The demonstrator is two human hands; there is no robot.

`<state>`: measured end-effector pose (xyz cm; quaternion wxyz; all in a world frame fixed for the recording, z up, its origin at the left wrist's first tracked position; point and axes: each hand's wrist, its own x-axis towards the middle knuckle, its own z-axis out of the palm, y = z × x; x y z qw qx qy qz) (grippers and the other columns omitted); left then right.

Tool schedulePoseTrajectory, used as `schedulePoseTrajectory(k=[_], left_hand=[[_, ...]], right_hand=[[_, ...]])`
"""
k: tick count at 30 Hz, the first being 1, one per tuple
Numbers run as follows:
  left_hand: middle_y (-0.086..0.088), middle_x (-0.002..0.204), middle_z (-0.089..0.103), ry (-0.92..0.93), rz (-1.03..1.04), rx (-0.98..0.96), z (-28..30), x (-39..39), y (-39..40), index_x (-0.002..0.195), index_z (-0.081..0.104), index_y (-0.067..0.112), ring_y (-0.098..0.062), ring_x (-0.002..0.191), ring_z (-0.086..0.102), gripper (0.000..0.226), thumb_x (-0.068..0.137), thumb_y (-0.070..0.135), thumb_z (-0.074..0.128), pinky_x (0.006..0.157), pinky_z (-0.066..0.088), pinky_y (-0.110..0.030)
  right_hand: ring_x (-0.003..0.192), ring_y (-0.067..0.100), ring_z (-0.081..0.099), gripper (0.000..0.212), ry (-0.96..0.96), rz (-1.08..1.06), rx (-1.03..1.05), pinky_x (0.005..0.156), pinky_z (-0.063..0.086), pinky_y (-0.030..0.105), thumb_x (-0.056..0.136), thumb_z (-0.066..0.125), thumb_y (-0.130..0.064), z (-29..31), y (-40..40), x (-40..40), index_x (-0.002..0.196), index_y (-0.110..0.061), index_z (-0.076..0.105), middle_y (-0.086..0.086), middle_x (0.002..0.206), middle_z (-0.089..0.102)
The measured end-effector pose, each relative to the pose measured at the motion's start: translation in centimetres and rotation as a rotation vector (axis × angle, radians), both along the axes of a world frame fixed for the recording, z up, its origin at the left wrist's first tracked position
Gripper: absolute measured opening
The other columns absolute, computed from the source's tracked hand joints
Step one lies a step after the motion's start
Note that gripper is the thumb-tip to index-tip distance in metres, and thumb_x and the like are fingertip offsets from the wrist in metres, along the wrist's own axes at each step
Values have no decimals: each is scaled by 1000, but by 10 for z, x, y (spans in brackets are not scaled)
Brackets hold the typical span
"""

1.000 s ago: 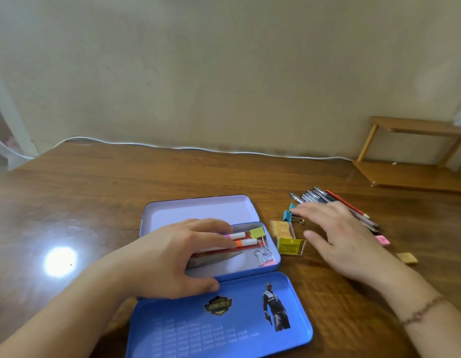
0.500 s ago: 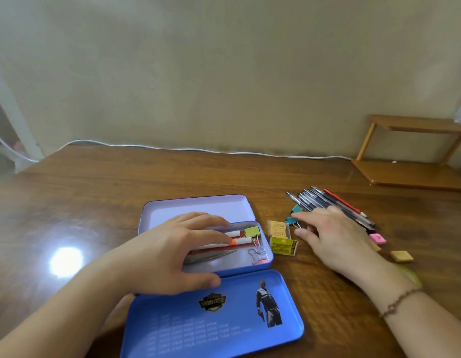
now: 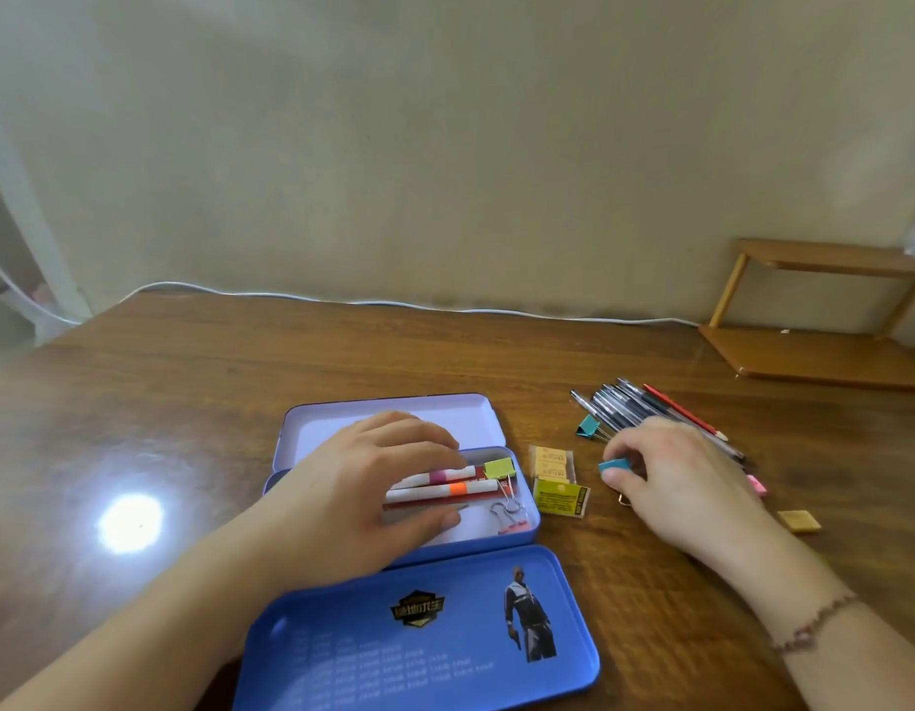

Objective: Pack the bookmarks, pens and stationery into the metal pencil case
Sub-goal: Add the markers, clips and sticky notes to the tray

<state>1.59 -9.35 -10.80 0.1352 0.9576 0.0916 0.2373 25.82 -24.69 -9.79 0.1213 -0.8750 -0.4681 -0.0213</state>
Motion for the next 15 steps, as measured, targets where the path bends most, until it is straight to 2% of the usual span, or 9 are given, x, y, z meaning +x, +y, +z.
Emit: schedulePoseTrajectory(k=[1,3,5,6,8,10,13,15], left_hand=[[15,118,65,-28,11,-3,0,1,-2,117,69,28,-4,112,57,36,88,50,62,94,46,-24],[17,115,66,-84,54,-39,1,3,-5,118,68,28,-3,109,58,38,87,49,63,92,44,-18],[20,113,66,-138,115,-89,3,5,-10,120,66,29,1,108,58,43,85,54,60,91,44,-15],[23,111,66,-159,140,-108,3,7,-14,121,65,31,3,106,58,45,84,56,58,89,46,-14],[25,104,67,-201,170,-157,5,10,-23,119,64,35,5,100,59,45,81,58,58,82,46,-11],[25,94,71,-269,164,-272,6,15,-32,113,67,34,7,92,63,39,79,54,67,76,46,-8],[17,83,75,-357,141,-527,7,21,-40,95,74,29,-4,77,69,16,81,30,79,71,56,-23],[11,79,76,-375,140,-671,9,22,-42,88,75,26,-8,72,72,12,80,18,80,73,60,-33]], right_hand=[[98,9,53,13,-6,-15,72,72,44,23,89,65,-35,0,-1,0,101,-30,67,-9,102,58],[85,8,57,6,-7,4,342,66,41,18,87,68,-24,1,-3,1,93,-24,69,-7,92,62],[73,5,61,13,97,83,653,60,45,12,85,70,-14,5,-5,-7,97,-20,69,-8,83,65],[68,7,64,19,214,141,752,57,49,12,85,69,-11,8,-5,-17,102,-21,68,-8,80,65],[68,10,71,26,495,285,811,56,56,17,86,67,-7,10,-3,-42,107,-22,67,-3,78,66],[75,13,74,29,659,373,807,61,60,23,86,68,-6,7,0,-64,108,-25,70,-3,84,69],[79,11,74,28,701,404,883,67,60,22,82,71,-12,4,3,-81,105,-28,72,-10,90,71],[80,10,74,25,667,420,940,68,59,19,79,71,-18,4,2,-86,100,-31,73,-11,92,74]])
